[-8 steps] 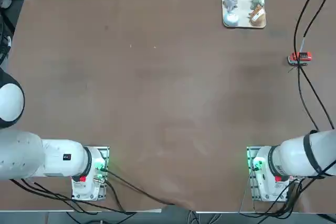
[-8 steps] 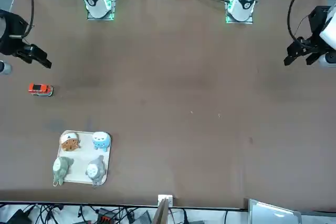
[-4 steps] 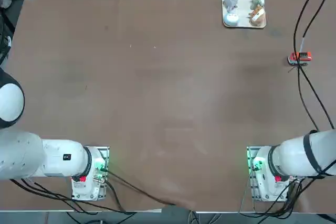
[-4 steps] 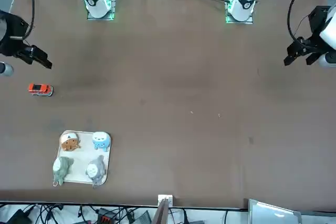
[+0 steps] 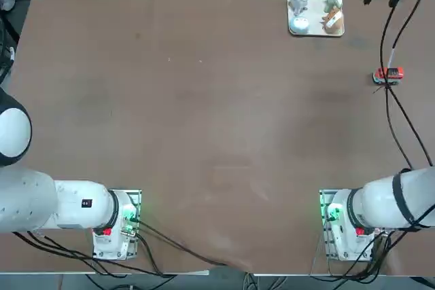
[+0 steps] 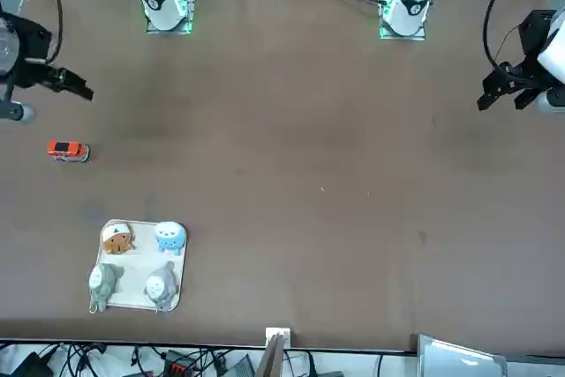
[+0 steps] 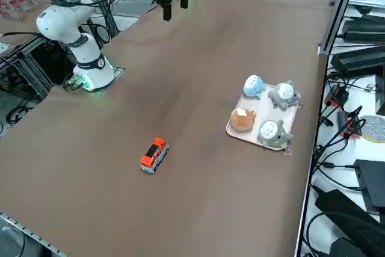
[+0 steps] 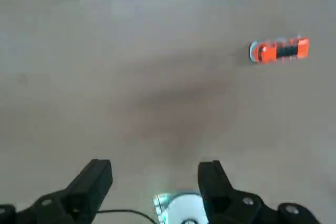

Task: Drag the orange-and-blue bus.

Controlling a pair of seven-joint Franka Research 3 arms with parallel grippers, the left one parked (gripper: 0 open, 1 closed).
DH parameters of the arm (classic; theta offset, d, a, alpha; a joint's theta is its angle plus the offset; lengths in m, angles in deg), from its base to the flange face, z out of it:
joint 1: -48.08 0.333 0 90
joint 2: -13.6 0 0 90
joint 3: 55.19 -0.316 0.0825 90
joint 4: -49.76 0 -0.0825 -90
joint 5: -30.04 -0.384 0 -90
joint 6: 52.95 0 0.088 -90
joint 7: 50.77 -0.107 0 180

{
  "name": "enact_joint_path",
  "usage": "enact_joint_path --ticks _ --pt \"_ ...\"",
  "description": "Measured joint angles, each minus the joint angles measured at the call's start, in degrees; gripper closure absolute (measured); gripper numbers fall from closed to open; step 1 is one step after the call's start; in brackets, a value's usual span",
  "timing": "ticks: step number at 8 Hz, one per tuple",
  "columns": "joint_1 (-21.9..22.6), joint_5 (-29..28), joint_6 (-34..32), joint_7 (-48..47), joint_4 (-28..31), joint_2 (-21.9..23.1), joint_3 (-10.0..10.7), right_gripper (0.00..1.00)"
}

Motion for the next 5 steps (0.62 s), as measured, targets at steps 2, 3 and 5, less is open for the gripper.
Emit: enact_joint_path --ticks 2,3,5 --pt "-2.11 1.01 -0.38 -10.32 0.21 -1.80 0.84 0.00" --pt "-4.06 2.06 0.75 -16.33 0.27 -3.17 1.17 0.00" --pt "-7.66 4.39 4.68 -30.15 0.83 -5.29 1.51 0.00"
